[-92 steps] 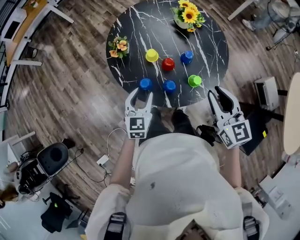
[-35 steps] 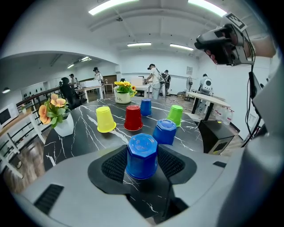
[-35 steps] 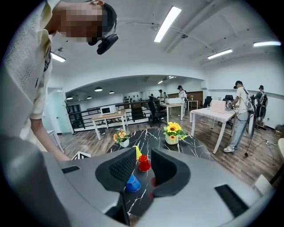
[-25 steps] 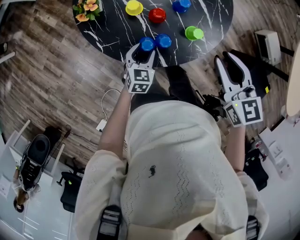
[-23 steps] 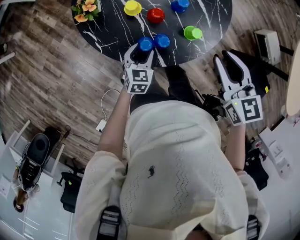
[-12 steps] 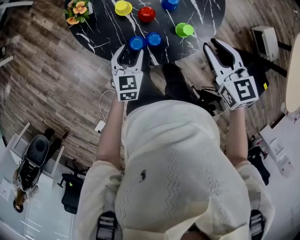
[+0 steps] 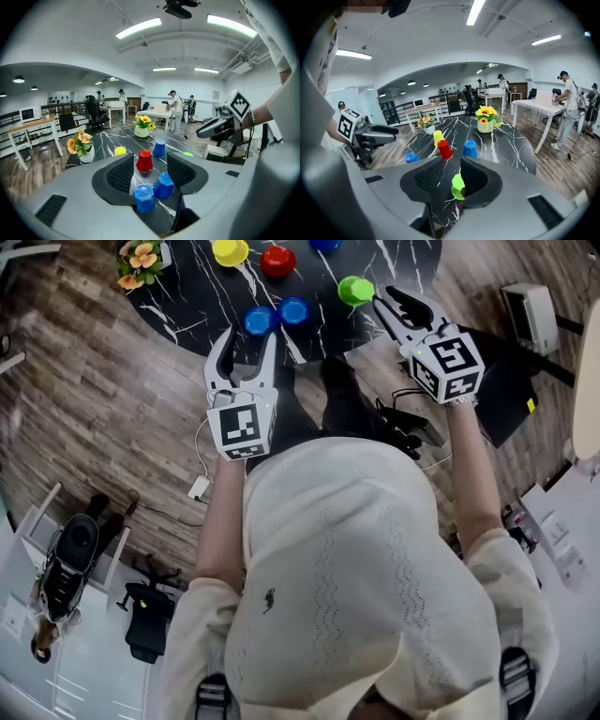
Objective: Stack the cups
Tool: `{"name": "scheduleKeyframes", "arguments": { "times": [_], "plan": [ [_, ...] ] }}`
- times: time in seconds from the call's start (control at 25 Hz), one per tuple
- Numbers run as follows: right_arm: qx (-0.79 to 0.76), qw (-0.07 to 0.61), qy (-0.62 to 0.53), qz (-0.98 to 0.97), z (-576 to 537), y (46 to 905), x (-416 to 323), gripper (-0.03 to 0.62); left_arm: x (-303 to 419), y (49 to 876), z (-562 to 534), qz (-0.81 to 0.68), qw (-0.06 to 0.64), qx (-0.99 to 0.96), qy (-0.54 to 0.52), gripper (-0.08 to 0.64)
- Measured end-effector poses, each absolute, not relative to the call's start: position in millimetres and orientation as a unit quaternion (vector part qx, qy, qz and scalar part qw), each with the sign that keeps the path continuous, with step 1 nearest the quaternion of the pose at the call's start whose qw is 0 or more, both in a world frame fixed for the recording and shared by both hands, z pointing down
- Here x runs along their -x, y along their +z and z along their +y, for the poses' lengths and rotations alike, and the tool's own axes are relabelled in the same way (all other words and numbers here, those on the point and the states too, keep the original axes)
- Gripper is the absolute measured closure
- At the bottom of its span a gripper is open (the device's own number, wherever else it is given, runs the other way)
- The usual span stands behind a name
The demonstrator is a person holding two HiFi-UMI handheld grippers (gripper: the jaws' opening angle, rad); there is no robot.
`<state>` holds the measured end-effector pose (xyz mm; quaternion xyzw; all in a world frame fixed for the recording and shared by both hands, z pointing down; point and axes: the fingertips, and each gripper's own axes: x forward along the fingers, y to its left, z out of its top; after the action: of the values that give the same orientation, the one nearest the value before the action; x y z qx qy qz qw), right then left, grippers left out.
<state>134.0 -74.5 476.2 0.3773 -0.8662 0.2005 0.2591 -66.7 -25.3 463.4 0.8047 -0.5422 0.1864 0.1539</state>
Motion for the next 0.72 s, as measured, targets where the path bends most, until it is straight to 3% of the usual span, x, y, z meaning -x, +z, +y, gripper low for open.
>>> {"name": "scheduleKeyframes", "arguments": {
  "times": [0.32, 0.72],
  "plan": [
    [-0.359, 0.334, 0.227, -0.841, -77.9, 556.3, -142.9, 0.371, 59.8, 419.4, -27.0, -0.559, 0.144, -0.803, 0.151, 0.316],
    [-0.341, 0.381, 0.211, -0.833, -83.9, 593.4, -138.8, 0.344, 58.3, 411.5, -23.1, -0.566, 0.141, -0.798, 0.151, 0.316]
  ]
}}
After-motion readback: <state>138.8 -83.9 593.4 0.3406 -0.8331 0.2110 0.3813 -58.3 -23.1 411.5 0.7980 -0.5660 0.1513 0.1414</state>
